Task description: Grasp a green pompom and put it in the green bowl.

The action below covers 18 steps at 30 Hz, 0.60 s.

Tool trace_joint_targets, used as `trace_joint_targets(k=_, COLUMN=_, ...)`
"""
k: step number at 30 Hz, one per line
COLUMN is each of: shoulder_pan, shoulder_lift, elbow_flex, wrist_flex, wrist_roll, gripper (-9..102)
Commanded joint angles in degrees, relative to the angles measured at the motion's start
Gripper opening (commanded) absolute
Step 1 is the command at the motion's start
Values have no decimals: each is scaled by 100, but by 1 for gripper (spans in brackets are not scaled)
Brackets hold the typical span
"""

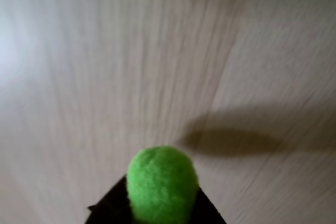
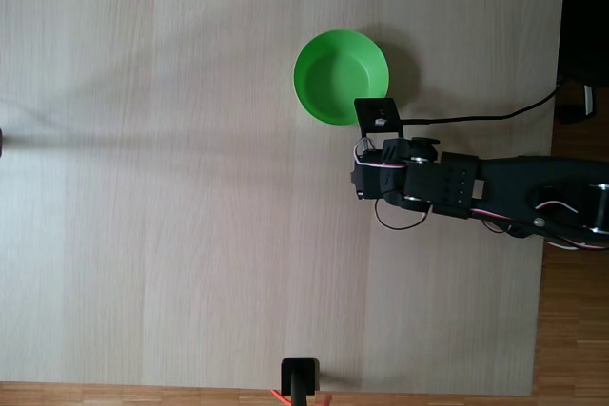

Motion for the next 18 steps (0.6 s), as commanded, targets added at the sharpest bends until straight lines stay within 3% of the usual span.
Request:
trace_joint_targets(k=1, shoulder_pan=35, shoulder_lift=369, elbow_flex=-220, wrist_flex=9, wrist_roll=-18, gripper=0)
trace_joint_targets(k=10, shoulder_pan=1055, shoulder_lift=747, elbow_flex=-914, wrist_flex=18, wrist_roll=-88, gripper=-1)
trace_joint_targets(k=18, shoulder_pan=2145, shoulder_lift=879, elbow_flex=-1872, wrist_flex=176, wrist_roll=-1037, gripper=-1)
